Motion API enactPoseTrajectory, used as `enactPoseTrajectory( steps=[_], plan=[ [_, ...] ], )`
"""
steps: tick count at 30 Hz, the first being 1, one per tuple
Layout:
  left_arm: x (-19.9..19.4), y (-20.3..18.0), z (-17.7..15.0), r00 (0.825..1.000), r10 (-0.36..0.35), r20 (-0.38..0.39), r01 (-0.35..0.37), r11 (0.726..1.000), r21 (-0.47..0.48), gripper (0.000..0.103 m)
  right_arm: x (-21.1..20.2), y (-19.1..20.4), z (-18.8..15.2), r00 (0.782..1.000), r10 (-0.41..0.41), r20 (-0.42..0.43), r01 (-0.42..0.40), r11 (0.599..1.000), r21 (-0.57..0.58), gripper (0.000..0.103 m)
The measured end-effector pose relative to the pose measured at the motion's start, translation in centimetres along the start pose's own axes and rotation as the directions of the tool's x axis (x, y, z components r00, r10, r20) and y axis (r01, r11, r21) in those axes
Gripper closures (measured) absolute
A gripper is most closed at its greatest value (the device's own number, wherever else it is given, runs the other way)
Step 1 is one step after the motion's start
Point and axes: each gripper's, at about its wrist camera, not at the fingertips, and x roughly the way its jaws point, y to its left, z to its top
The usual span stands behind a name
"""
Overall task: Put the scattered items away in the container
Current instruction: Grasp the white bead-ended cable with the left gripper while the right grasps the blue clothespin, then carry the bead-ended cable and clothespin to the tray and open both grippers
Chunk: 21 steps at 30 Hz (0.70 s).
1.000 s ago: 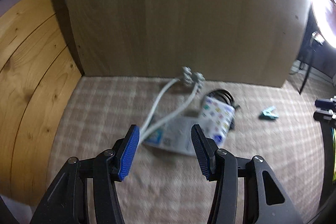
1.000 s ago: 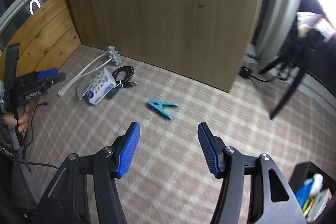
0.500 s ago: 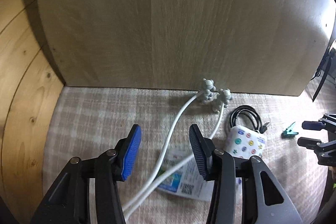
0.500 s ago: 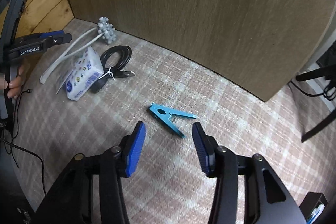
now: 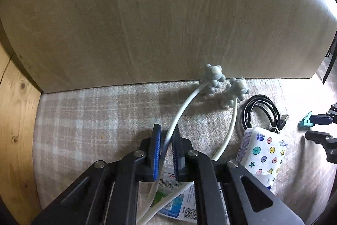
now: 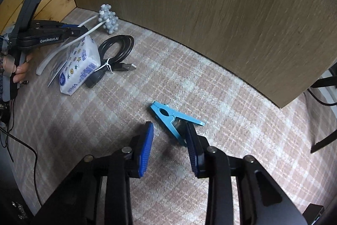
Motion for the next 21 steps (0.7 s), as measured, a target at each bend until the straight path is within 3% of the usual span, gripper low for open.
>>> enactPoseTrajectory(
  steps=[1, 3, 13, 21],
  plan=[
    [0.0, 0.0, 0.0, 1.0, 0.002, 0.002, -0.002, 1.0, 0.0, 0.095, 0.0, 0.0, -0.1, 1.0, 0.004, 0.0, -0.004, 1.0, 0.002, 0.091],
    [-0.3, 0.0, -0.1, 1.0, 0.013, 0.007, -0.013, 1.0, -0.01, 0.096, -0.1, -0.1, -0.2, 1.0, 0.011, -0.004, -0.011, 1.0, 0.009, 0.097],
    [-4.5, 1.1, -2.0, 0.997, 0.038, 0.068, -0.034, 0.998, -0.058, 0.1, -3.2, 0.0, -1.7, 0.997, 0.029, 0.073, -0.034, 0.997, 0.074, 0.098],
    [-11.7, 0.5, -4.1, 0.987, 0.055, 0.154, -0.044, 0.996, -0.073, 0.1, -9.8, -0.3, -5.4, 0.98, 0.04, 0.193, -0.07, 0.986, 0.153, 0.098]
  ],
)
